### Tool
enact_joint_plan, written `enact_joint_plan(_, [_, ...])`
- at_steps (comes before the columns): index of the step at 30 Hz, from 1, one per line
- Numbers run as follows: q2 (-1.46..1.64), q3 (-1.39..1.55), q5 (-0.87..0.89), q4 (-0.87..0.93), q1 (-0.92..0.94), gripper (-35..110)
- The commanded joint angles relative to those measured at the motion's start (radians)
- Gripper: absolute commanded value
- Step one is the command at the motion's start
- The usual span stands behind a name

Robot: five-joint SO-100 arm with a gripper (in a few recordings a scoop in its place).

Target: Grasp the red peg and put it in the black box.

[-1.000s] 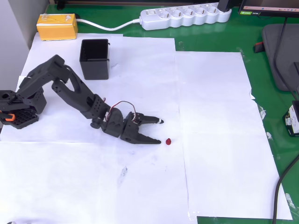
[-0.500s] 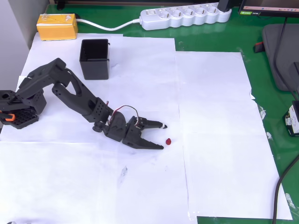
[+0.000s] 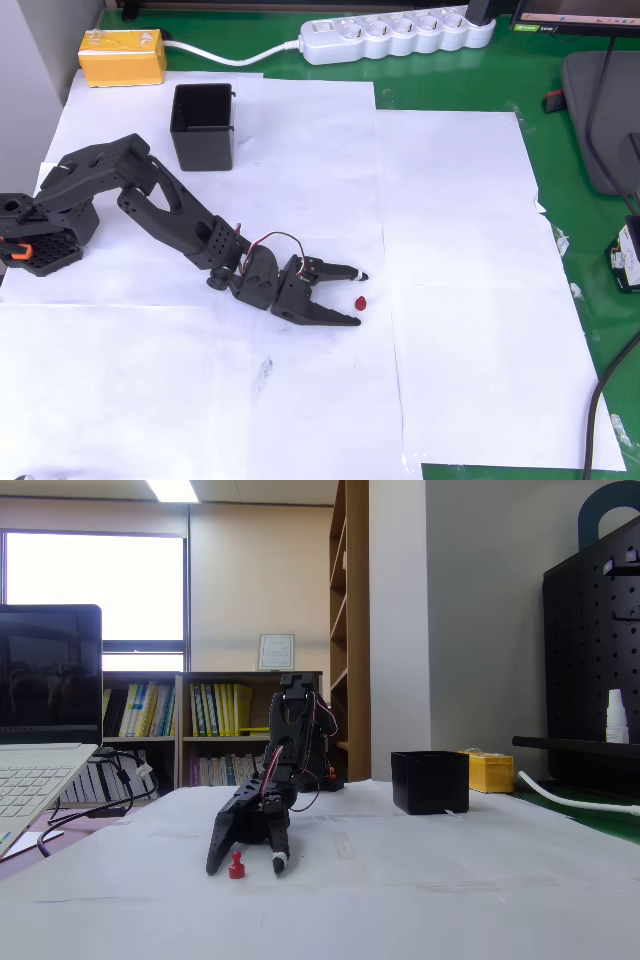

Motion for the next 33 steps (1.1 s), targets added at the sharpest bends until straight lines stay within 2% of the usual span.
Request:
enact_joint_plan(1, [0.005, 0.046, -0.009, 0.006, 0.006, 30])
enact_joint_plan(33, [0.011, 0.049, -0.012, -0.011, -0.055, 28])
